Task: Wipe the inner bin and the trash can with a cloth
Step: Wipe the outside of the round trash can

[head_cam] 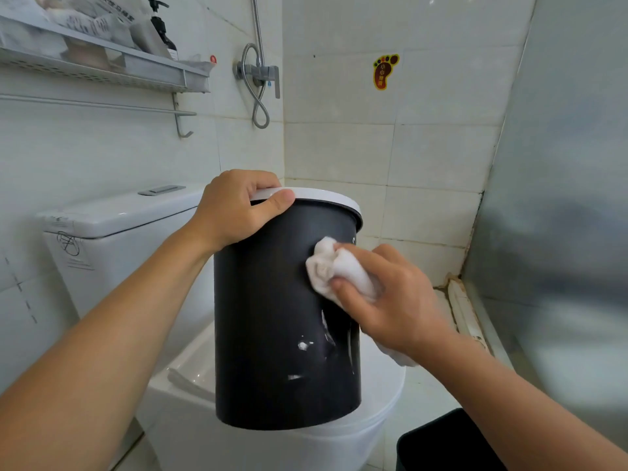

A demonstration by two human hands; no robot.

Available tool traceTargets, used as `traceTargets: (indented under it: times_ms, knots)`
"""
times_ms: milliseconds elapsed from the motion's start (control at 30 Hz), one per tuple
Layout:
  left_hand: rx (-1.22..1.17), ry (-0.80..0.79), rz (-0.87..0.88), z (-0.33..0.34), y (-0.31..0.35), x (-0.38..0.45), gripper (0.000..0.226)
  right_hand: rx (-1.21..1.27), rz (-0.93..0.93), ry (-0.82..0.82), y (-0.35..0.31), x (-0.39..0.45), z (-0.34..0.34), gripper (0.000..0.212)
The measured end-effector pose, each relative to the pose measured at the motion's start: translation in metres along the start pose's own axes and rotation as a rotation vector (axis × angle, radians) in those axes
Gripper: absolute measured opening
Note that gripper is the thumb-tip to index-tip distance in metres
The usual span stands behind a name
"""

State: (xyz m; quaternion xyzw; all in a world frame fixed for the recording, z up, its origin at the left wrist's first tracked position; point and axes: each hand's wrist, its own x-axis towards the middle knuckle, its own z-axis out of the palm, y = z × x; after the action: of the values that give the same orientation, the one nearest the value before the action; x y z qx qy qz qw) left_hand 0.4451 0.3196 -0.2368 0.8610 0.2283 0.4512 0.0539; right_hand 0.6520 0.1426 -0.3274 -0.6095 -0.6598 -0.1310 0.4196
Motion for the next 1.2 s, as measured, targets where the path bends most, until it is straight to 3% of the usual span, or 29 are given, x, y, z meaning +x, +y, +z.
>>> traceTargets:
  times_ms: [100,267,467,700,933,1200]
  knots:
    - [0.187,0.056,-0.040,0.008,0.002,0.004,0.052,-0.030,0.063,-0.012,0.002,0.000,0.003,0.046]
    - [0.359,0.137,-0.143,0.010,-0.012,0.006,0.052,0.005,-0.096,-0.242,0.007,-0.027,0.001,0.048]
    - [0.199,0.146,-0.010,0.012,-0.007,0.003,0.053,0.014,0.069,-0.050,0.015,-0.019,0.005,0.042]
    - [0.388,0.160,-0.165,0.013,-0.014,0.007,0.050,-0.065,-0.079,-0.226,0.014,-0.039,-0.004,0.045]
    - [0.203,0.148,-0.029,0.013,-0.009,0.003,0.055,-0.023,0.076,-0.050,0.008,-0.031,0.007,0.041]
    - [0.404,0.155,-0.172,0.011,-0.015,0.003,0.049,-0.133,-0.221,-0.182,0.004,-0.045,0.002,0.039]
